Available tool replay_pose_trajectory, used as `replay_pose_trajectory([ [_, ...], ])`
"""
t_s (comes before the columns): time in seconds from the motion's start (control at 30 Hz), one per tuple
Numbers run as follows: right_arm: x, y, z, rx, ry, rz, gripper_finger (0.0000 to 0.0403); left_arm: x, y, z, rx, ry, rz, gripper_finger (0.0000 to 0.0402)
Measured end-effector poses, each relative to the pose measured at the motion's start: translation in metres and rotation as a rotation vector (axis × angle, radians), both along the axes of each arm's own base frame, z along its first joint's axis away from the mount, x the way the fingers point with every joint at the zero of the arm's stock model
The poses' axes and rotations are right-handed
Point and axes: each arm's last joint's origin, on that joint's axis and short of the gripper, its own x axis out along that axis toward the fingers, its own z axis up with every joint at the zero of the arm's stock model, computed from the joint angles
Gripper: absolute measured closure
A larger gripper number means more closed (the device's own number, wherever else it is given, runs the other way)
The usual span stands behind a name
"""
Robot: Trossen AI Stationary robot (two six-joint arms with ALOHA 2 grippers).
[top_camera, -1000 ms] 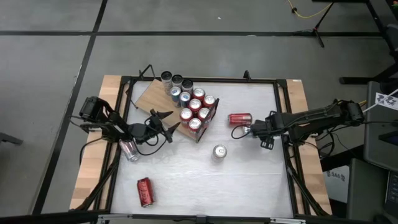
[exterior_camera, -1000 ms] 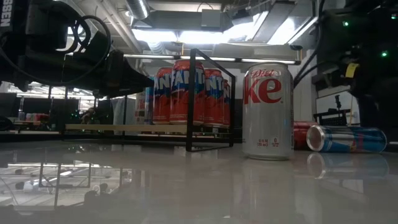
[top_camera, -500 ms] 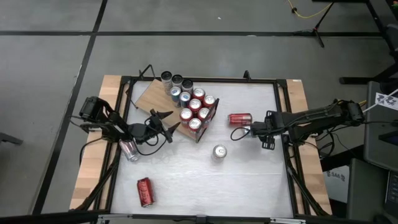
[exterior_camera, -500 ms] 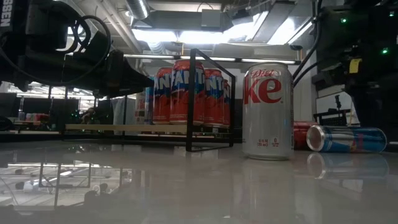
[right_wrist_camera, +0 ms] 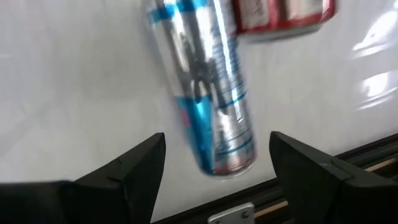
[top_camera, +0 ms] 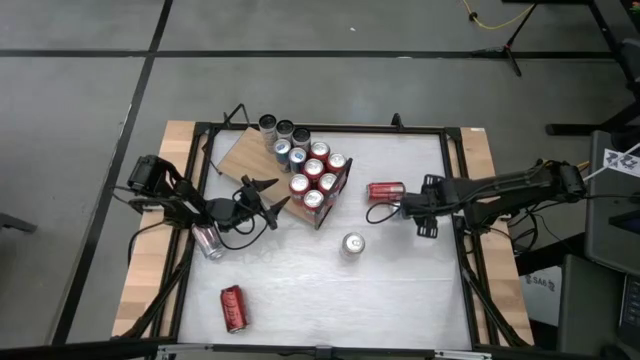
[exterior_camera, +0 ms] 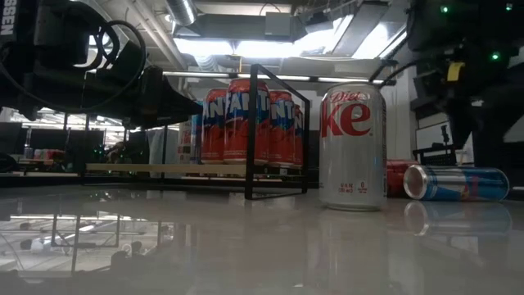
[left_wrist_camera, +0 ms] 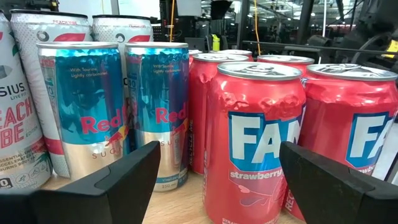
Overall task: Pick and place cans onto a shelf
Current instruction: Put the blue and white soda can on the shelf aligned with the other blue and white soda cans
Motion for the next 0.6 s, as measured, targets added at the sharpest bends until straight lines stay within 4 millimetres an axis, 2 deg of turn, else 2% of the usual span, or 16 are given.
replay_pose_trajectory([
  [0.23,0.001,-0.004,0.002,0.005,0.006,0.027,0.0125,0.0,0.0,0.0,-0.001,-0.001,0.0,0.0076],
  [0.6,0.006,-0.032,-0.007,0.154,0.045,-0.083,0.0125,0.0,0.0,0.0,-0.001,-0.001,0.0,0.0076],
])
